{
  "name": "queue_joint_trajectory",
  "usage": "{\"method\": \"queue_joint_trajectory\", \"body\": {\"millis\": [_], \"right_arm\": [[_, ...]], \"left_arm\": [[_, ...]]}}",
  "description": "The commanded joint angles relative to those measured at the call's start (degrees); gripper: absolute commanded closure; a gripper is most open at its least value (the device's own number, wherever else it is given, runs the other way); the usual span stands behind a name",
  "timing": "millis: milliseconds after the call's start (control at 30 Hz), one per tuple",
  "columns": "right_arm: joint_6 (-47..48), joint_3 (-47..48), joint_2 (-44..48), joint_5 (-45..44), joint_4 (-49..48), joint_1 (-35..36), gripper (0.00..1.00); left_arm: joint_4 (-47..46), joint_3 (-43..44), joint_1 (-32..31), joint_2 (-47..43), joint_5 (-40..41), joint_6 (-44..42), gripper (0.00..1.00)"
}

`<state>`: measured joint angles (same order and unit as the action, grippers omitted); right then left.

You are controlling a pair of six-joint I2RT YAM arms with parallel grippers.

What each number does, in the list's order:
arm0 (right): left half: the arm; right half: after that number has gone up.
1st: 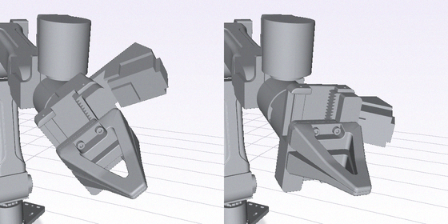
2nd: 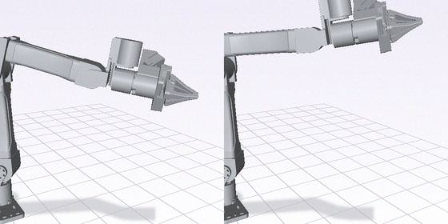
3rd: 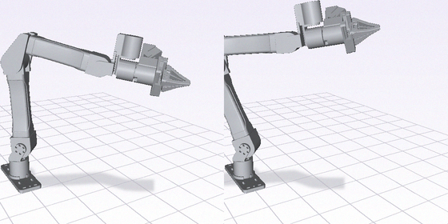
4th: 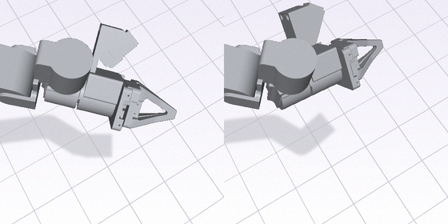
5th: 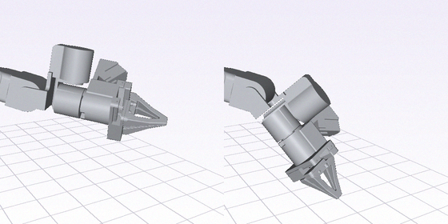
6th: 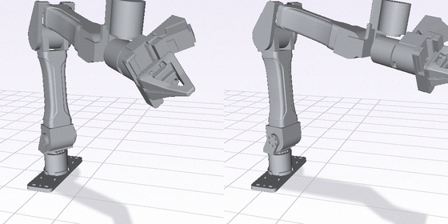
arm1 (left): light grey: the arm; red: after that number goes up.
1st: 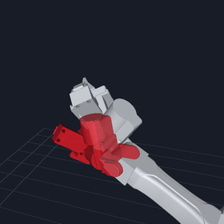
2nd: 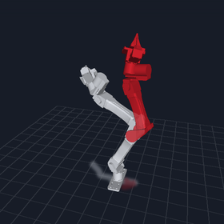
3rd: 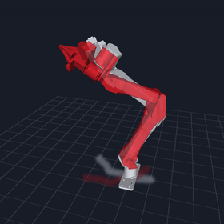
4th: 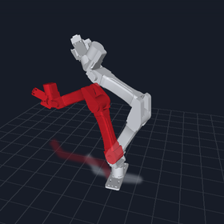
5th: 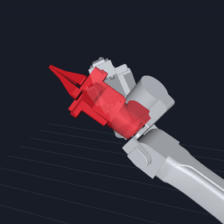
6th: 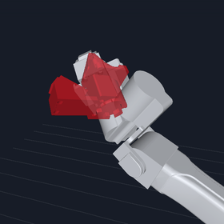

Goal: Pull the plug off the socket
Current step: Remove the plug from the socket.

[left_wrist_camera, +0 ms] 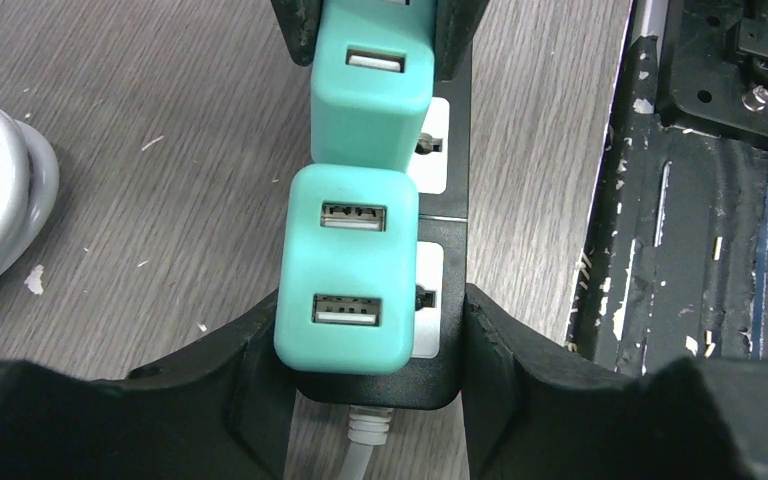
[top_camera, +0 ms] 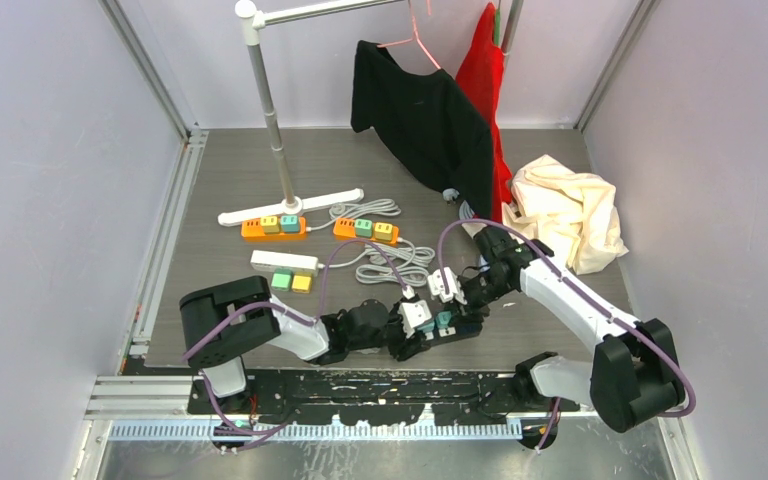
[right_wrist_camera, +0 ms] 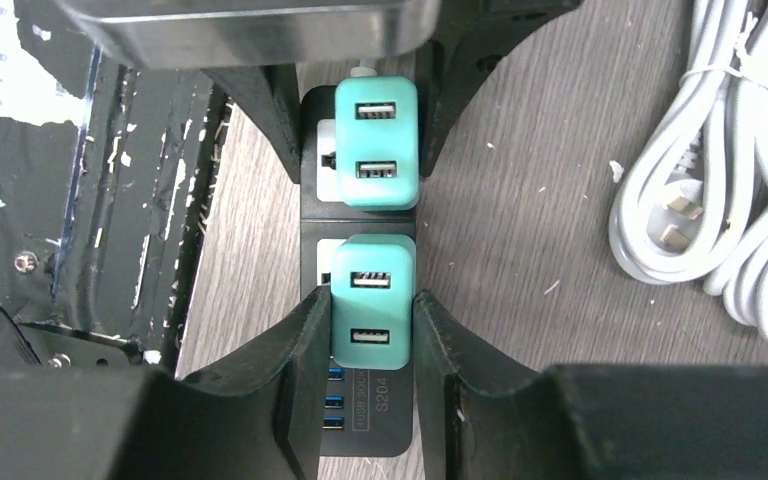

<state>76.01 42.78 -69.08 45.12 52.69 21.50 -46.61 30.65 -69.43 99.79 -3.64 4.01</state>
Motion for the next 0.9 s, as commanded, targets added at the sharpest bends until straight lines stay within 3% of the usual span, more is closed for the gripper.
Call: {"method": "queue_joint_trajectory", "body": {"millis": [0, 100, 200, 367, 533, 733, 867], "right_arm": [[8.7, 0.4, 0.7, 5.3, 9.0, 0.9, 0.99], [5.3, 0.9, -0.4, 6.2, 6.1, 3.2, 0.99], [-3.9, 1.9, -1.0, 6.3, 0.0, 4.2, 0.99], [-11.3, 2.8, 0.4, 3.4, -3.5, 1.3, 0.99], [-2.8, 1.7, 3.4, 1.8, 2.2, -4.6, 0.99], [14.1, 0.6, 1.3, 6.7, 14.9, -4.5, 0.99], [12.9, 1.4, 1.2, 9.5, 13.3, -1.5, 0.99]], "left_arm": [[-0.6, -0.7, 0.5, 0.7, 3.5, -0.8, 1.0], [-0.6, 0.0, 0.6, 1.9, 3.2, -0.5, 1.0], [-0.7, 0.6, 0.5, 3.0, 3.0, -0.3, 1.0], [-0.6, 0.4, 0.6, 4.4, 3.4, -0.2, 1.0], [-1.1, -1.4, 0.8, 5.0, 4.1, 0.0, 1.0], [-1.5, -2.3, 1.4, 4.8, 4.0, 0.1, 1.0], [-0.7, -1.4, 1.4, 4.9, 3.4, 0.6, 1.0]]}}
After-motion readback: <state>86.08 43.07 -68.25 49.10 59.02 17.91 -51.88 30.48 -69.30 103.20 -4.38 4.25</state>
